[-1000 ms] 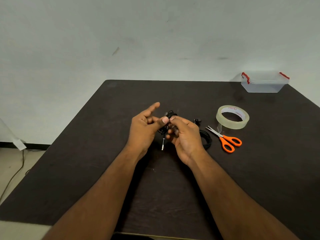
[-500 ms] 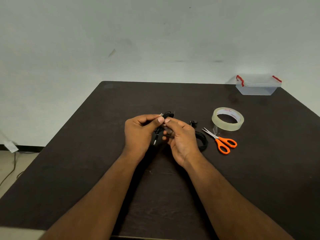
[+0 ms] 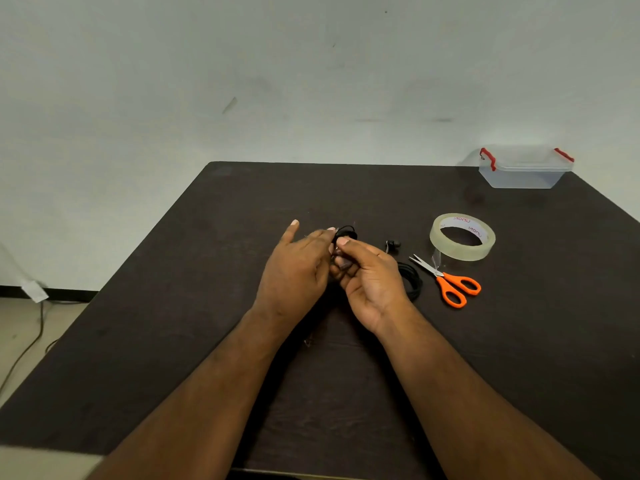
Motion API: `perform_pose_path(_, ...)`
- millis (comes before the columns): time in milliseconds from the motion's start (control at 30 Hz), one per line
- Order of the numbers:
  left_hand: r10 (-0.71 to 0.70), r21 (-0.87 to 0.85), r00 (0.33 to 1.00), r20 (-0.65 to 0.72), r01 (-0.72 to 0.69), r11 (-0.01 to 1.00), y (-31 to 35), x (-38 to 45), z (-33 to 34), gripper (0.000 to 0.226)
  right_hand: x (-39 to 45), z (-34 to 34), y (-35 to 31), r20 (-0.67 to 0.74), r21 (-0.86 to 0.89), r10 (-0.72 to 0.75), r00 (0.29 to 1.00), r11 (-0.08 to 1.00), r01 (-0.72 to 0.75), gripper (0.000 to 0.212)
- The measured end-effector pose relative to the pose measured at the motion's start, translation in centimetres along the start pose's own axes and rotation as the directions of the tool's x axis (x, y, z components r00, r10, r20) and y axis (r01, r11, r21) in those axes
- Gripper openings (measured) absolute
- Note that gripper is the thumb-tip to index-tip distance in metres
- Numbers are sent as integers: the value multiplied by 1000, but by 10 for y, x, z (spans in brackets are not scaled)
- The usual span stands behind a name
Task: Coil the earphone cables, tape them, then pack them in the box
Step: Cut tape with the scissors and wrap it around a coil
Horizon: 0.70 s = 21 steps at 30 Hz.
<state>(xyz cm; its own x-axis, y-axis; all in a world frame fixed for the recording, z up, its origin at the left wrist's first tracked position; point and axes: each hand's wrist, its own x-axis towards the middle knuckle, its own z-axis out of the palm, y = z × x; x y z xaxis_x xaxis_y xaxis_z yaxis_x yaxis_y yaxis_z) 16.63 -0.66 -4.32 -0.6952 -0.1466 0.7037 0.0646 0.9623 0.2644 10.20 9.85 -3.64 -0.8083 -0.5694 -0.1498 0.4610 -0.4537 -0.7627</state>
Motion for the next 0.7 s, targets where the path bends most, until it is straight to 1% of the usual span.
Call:
perform_pose_path(67,50,-19,999,-5,-50,999,-1,-2,-1,38,1,-1,-1,-9,8,-6,1000,1000,6,16)
perform_pose_path(167,92,-55,996,8,-92,994,-2,-2,1,44,2,-1,-2,-43,26,-10,999,1000,12,17)
perform_pose_path(233,90,-61,996,-2,-90,994,-3,-3,3,44,2,-1,-3,-62,17,-5,998,1000,7,11)
perform_pose_path(300,53,-71,998,-41,-56,996,-4,-2,3,37,1,-1,-3,-62,-25,10,998,1000,-12,2)
perform_pose_path(400,3,-116,999,-41,-8,993,-8,-1,-1,29,-1,0,-3,-85,-97,17,996,995,-25,9)
perform_pose_path(533,23,-100,999,28,-20,995,-12,2,-6,26,-5,2,-2,-215,-191,-48,975,982,6,16)
perform_pose_path(567,29,-89,999,35,-25,996,-12,3,-7,25,-5,1,-2,-242,-202,-69,968,979,19,22)
perform_pose_path(633,52,-62,998,44,-49,997,-13,3,-8,26,-5,-1,-4,-258,-193,-89,962,980,38,31)
perform_pose_path(700,82,-43,996,41,-80,996,-14,4,-8,27,-5,0,-5,-222,-136,-67,973,990,37,29)
